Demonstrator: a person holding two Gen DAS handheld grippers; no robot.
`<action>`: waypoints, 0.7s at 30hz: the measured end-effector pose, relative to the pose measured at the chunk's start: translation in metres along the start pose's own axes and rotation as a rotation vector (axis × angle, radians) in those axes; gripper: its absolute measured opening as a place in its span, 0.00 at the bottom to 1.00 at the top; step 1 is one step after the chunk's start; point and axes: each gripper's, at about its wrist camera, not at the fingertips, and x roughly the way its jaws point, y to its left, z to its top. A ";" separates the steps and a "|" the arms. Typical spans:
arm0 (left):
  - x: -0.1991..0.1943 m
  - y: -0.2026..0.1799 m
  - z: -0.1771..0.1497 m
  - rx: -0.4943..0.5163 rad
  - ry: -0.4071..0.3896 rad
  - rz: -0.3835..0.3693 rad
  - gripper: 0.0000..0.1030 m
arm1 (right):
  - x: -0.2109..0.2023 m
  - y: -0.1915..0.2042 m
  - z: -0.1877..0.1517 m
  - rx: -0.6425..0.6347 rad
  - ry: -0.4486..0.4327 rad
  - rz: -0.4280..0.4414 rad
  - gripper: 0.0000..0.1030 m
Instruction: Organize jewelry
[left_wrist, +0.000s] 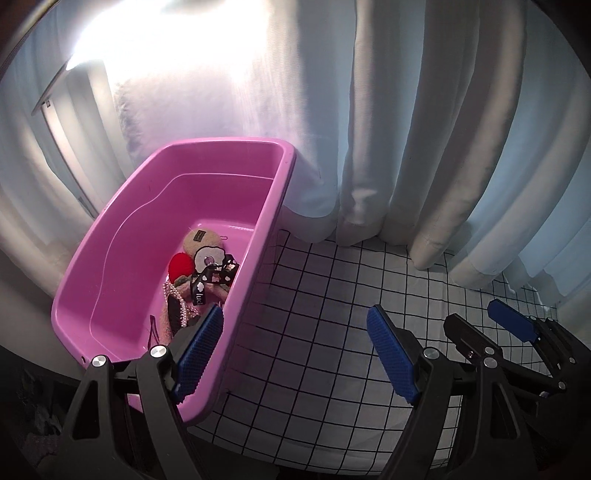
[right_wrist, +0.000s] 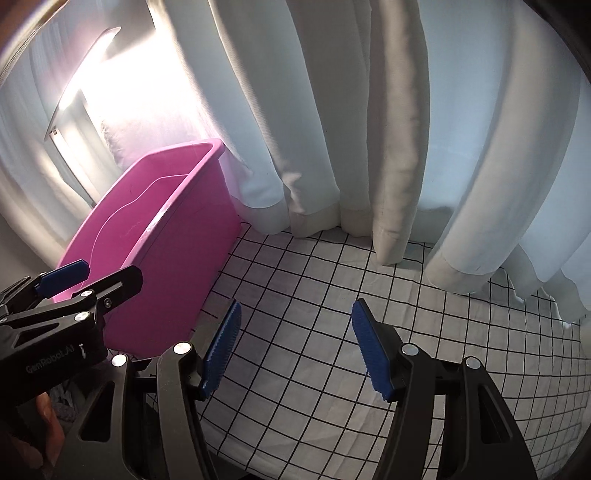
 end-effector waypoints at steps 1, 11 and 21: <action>0.001 -0.006 -0.002 0.010 0.003 -0.009 0.76 | -0.002 -0.006 -0.003 0.010 -0.001 -0.009 0.58; 0.009 -0.063 -0.024 0.113 0.034 -0.088 0.76 | -0.020 -0.058 -0.041 0.125 0.005 -0.091 0.58; 0.020 -0.106 -0.051 0.203 0.071 -0.141 0.76 | -0.026 -0.094 -0.074 0.229 0.015 -0.144 0.58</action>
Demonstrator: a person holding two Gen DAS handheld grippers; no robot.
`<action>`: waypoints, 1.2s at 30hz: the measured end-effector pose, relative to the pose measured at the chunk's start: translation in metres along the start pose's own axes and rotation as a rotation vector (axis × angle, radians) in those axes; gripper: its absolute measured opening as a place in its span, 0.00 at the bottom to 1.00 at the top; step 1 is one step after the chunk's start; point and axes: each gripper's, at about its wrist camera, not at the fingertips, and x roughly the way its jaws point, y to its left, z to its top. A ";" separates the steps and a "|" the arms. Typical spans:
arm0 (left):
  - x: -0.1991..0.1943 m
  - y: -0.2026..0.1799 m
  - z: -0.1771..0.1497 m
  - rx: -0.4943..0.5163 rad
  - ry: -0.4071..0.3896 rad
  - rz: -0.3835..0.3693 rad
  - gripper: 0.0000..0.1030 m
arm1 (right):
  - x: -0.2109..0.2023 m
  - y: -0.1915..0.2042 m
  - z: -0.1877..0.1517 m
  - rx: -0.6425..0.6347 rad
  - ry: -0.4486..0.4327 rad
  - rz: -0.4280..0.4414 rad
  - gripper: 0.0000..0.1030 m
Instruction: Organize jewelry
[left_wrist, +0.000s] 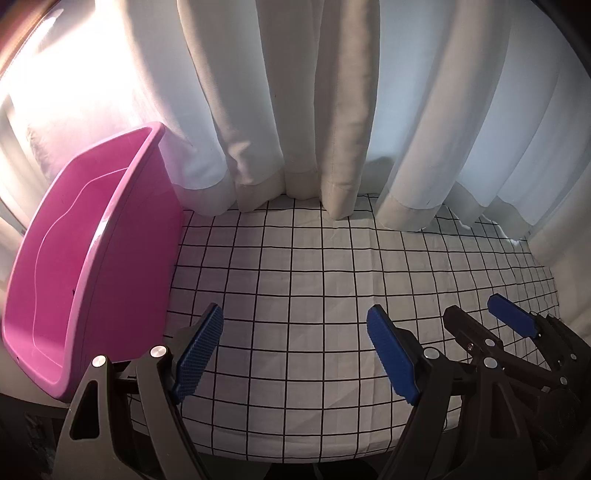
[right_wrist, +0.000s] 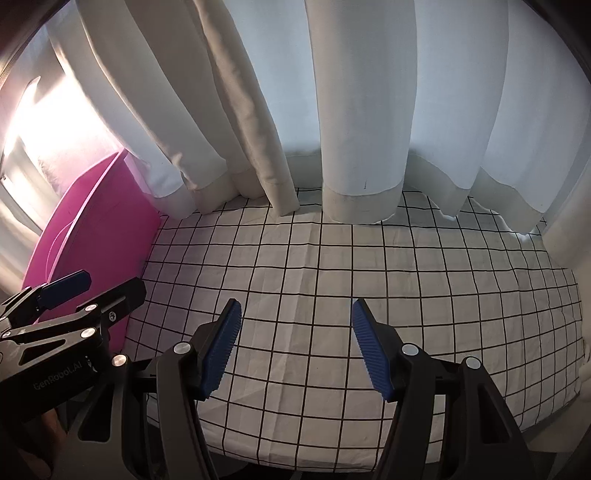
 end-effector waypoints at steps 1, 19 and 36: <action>0.002 -0.003 -0.001 0.006 0.003 -0.004 0.76 | 0.000 -0.003 -0.002 0.008 0.002 -0.004 0.58; 0.018 -0.034 -0.020 0.061 0.054 -0.033 0.89 | 0.005 -0.042 -0.030 0.090 0.050 -0.052 0.58; 0.027 -0.039 -0.019 0.070 0.080 -0.018 0.92 | 0.012 -0.047 -0.031 0.091 0.063 -0.062 0.58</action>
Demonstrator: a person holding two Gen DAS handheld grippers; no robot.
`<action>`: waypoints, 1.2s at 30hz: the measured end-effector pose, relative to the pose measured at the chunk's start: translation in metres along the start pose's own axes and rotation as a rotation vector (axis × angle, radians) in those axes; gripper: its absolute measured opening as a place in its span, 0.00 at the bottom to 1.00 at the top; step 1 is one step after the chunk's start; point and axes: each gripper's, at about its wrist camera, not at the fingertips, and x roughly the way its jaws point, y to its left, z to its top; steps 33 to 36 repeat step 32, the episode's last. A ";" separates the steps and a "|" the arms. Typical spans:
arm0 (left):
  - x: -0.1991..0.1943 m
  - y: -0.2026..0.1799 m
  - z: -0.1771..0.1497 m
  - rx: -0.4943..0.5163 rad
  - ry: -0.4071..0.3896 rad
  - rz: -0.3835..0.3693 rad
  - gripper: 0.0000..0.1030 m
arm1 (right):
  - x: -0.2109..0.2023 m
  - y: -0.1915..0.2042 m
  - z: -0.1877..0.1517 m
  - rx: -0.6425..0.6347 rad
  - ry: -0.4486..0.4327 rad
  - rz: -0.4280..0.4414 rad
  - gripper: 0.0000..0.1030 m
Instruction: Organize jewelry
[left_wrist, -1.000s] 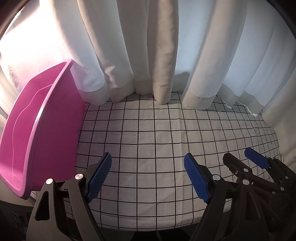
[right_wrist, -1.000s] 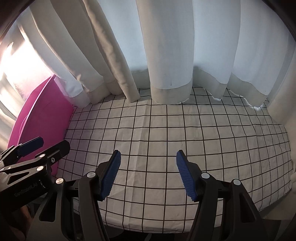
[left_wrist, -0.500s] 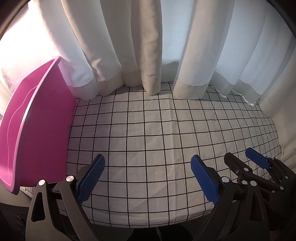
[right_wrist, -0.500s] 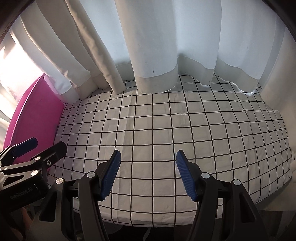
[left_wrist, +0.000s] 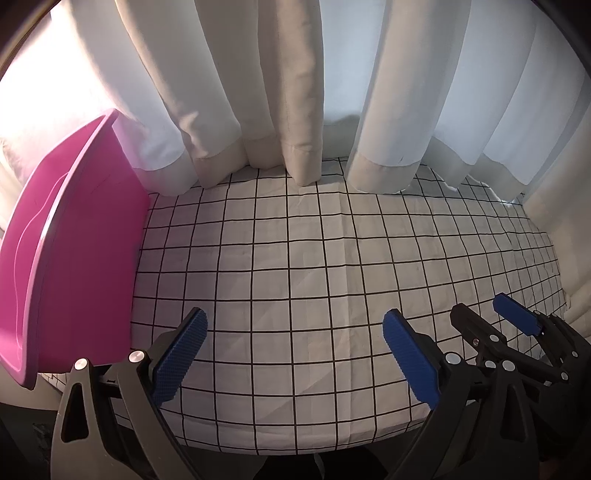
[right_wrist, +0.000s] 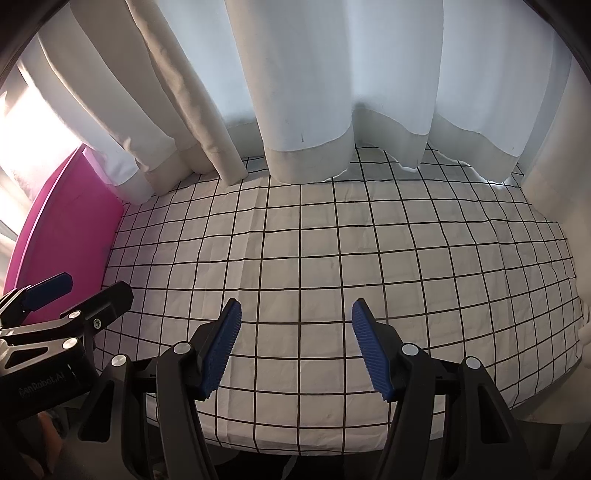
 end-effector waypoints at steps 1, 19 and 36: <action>0.000 0.000 0.000 0.001 0.000 0.003 0.92 | 0.000 -0.001 0.000 0.000 0.001 0.001 0.58; 0.016 0.006 0.000 -0.020 0.054 0.044 0.94 | 0.005 -0.001 0.000 -0.001 0.009 -0.007 0.58; 0.021 0.011 0.006 -0.060 0.069 -0.002 0.94 | 0.007 0.004 0.002 -0.001 0.008 -0.009 0.58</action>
